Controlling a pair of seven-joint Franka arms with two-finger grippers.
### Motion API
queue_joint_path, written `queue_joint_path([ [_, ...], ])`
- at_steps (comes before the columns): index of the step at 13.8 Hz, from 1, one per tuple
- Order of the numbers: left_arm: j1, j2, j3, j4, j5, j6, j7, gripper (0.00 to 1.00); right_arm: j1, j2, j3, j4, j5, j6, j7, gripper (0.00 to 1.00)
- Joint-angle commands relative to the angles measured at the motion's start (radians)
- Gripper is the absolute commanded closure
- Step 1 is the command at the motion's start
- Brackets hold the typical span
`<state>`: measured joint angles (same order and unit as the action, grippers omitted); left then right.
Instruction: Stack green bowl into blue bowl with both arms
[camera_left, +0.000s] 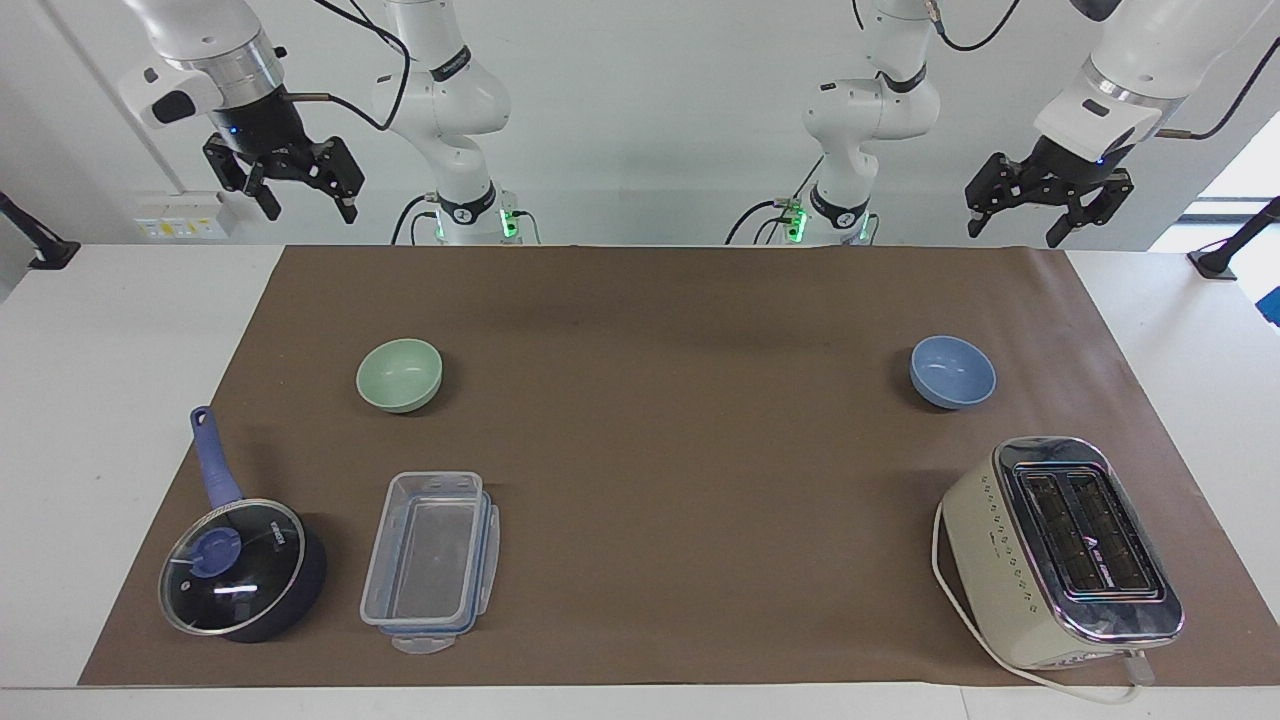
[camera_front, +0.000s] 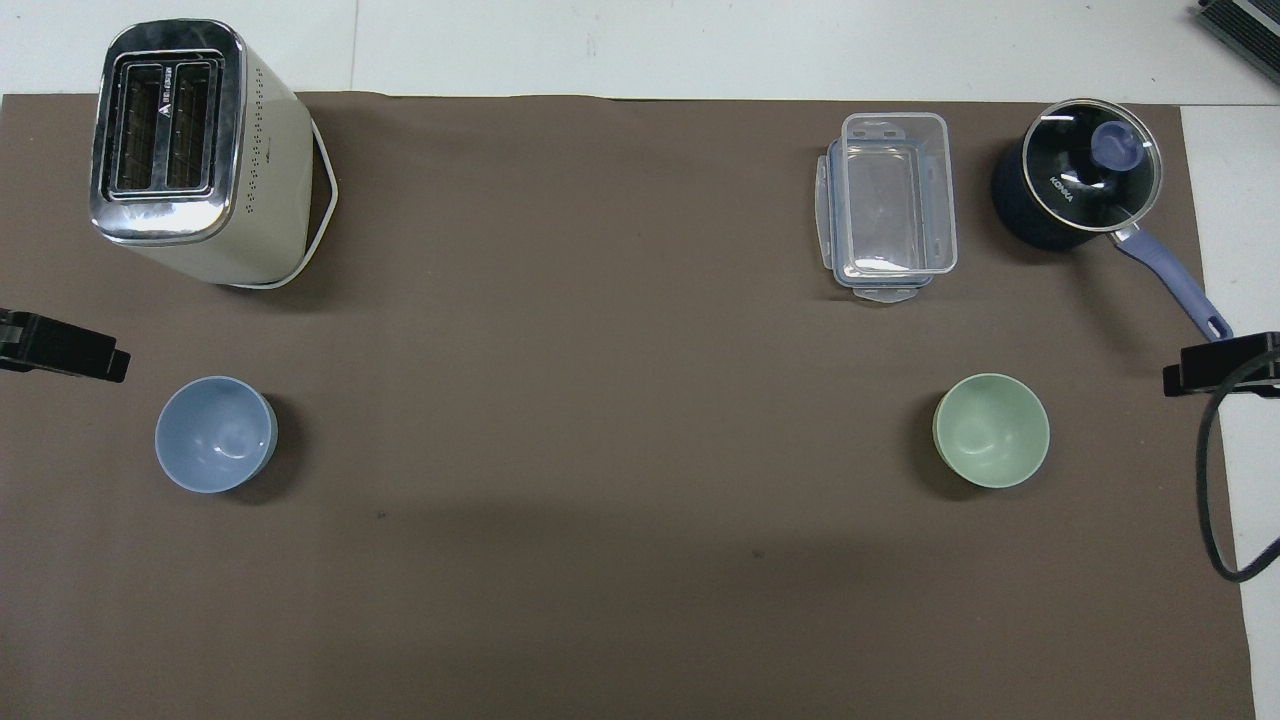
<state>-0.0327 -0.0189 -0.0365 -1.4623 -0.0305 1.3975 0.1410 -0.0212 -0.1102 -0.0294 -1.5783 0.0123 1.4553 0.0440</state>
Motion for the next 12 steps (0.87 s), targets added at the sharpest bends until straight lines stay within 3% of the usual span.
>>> queue_joint_path([
  [1, -0.003, -0.029, -0.002, -0.035, -0.003, 0.011, 0.0, 0.0, -0.014, -0.013, 0.0, -0.014, 0.008, 0.003, -0.029, 0.0],
  [12, -0.006, -0.038, -0.002, -0.049, -0.035, 0.006, -0.004, 0.0, -0.014, -0.013, -0.003, -0.016, 0.008, 0.002, -0.029, 0.0],
])
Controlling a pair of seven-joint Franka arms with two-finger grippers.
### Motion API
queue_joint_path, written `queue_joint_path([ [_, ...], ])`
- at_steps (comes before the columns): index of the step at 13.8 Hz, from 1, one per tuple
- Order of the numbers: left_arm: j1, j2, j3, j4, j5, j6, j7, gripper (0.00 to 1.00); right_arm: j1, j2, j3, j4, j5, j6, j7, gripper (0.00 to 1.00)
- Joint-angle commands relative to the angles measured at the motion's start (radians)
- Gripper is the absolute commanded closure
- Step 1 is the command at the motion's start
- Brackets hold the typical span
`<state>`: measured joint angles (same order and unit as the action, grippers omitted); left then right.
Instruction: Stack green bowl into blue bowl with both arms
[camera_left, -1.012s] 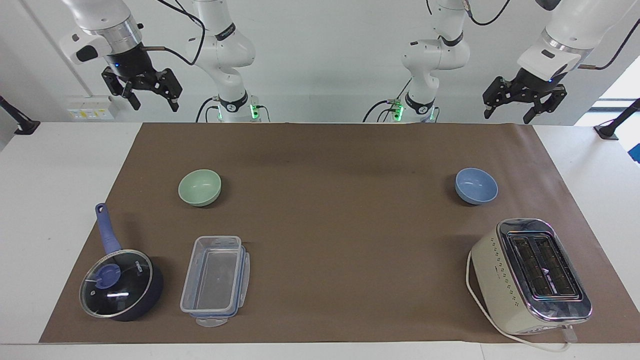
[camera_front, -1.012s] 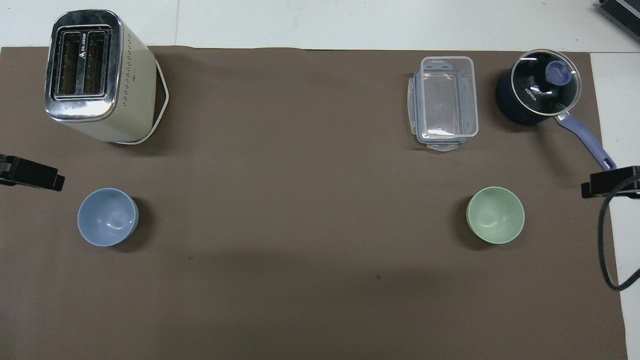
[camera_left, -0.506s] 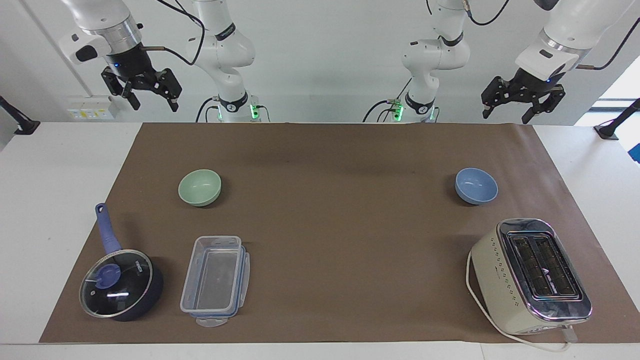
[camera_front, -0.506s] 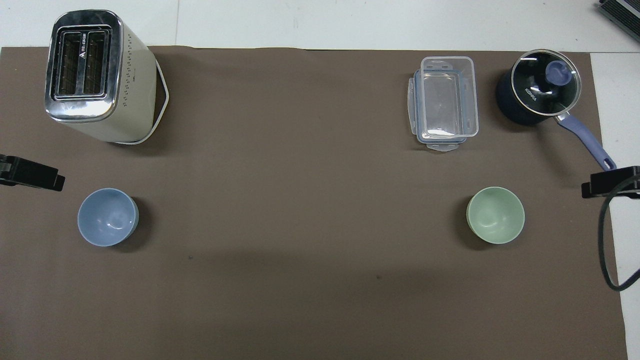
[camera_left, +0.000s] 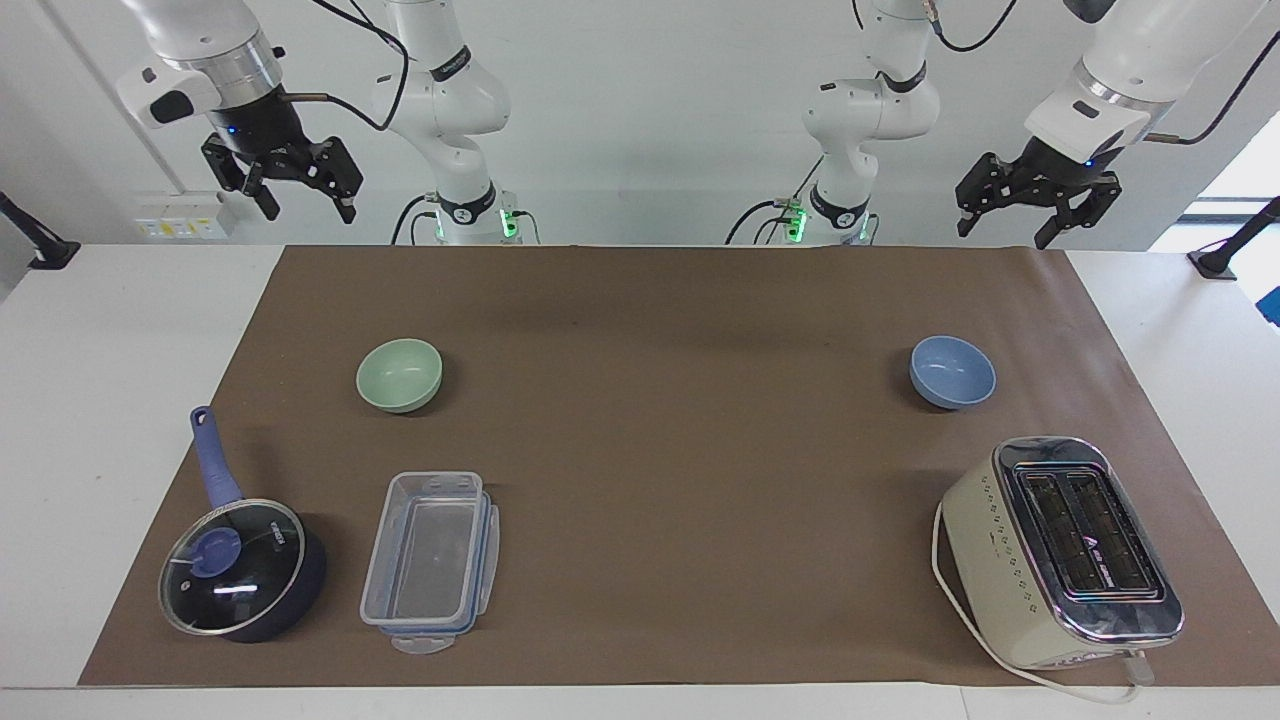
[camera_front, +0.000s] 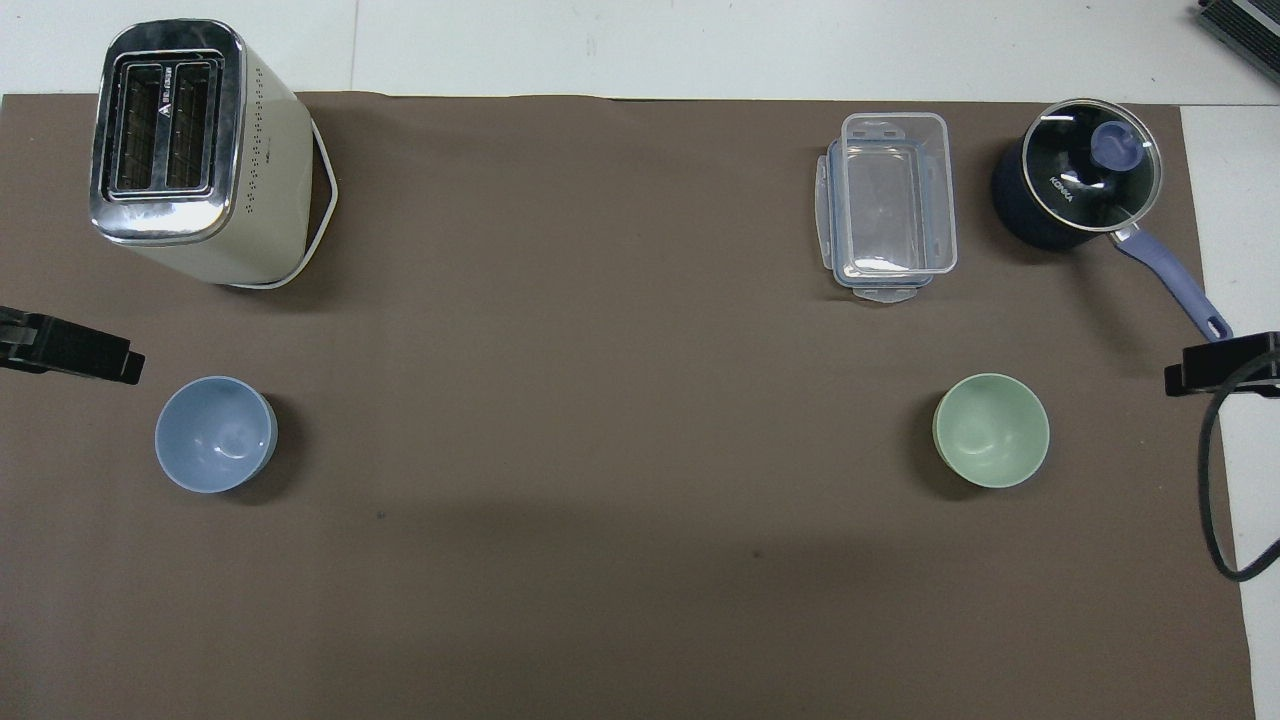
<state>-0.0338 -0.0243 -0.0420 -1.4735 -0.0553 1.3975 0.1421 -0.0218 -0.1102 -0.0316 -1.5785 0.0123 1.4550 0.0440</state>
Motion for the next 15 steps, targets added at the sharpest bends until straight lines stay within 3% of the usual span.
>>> queue_joint_path([
  [1, -0.003, -0.031, 0.004, -0.037, -0.011, 0.009, -0.003, 0.0, -0.014, -0.013, 0.001, -0.015, 0.008, 0.002, -0.029, 0.0],
  [6, 0.012, -0.032, 0.007, -0.044, -0.009, 0.021, 0.011, 0.0, -0.014, -0.013, -0.001, -0.017, 0.008, 0.002, -0.029, 0.0],
  [9, 0.02, -0.04, 0.017, -0.096, -0.009, 0.066, 0.045, 0.0, -0.014, -0.013, -0.001, -0.017, 0.008, 0.002, -0.029, 0.0],
  [15, 0.19, -0.071, 0.016, -0.33, -0.011, 0.247, 0.325, 0.0, -0.014, -0.013, -0.001, -0.017, 0.008, 0.002, -0.029, 0.0],
])
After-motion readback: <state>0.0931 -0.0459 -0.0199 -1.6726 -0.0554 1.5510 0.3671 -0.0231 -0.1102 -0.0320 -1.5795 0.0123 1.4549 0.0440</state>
